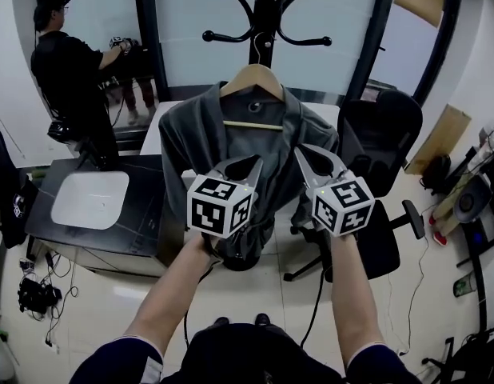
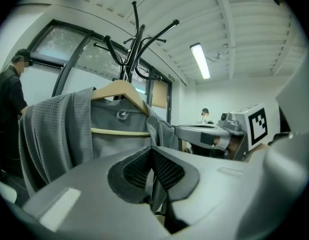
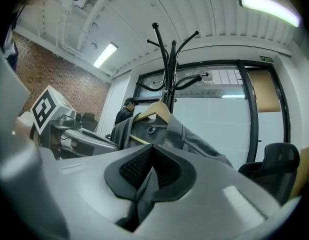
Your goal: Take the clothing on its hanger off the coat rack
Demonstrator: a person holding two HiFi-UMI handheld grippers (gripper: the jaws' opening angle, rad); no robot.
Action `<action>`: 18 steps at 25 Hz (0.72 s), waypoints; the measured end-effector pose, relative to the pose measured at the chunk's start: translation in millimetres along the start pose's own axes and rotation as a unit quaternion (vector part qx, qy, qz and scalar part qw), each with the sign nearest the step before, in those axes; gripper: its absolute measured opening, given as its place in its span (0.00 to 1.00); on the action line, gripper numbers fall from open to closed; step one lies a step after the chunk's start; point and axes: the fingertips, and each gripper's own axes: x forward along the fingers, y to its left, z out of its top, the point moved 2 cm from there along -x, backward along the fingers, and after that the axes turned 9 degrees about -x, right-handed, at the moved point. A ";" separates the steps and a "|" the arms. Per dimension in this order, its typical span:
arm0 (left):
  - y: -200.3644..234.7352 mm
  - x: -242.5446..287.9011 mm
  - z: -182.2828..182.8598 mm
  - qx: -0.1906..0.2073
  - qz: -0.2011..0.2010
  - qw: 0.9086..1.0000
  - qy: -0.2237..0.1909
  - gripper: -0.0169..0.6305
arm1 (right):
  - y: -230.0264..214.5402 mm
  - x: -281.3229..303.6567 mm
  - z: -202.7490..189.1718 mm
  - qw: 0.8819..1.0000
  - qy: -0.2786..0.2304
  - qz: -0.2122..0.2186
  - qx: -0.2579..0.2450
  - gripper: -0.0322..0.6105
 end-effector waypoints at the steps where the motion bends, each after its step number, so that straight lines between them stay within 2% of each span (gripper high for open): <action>1: 0.4 3.3 1.2 -0.001 0.007 1.000 -0.001 0.05 | -6.7 2.2 -0.1 1.000 0.003 0.004 -0.007 0.05; 7: -1.6 16.3 14.5 0.000 0.037 0.999 -0.010 0.05 | -45.7 18.4 12.9 0.999 0.005 0.023 -0.047 0.05; 12: -3.5 17.7 21.4 0.011 0.052 0.999 -0.012 0.05 | -63.2 36.3 23.9 0.995 0.012 0.052 -0.084 0.25; 18: 1.0 17.8 24.3 0.014 0.068 0.998 -0.014 0.05 | -79.5 63.3 15.7 0.987 0.049 0.092 -0.125 0.43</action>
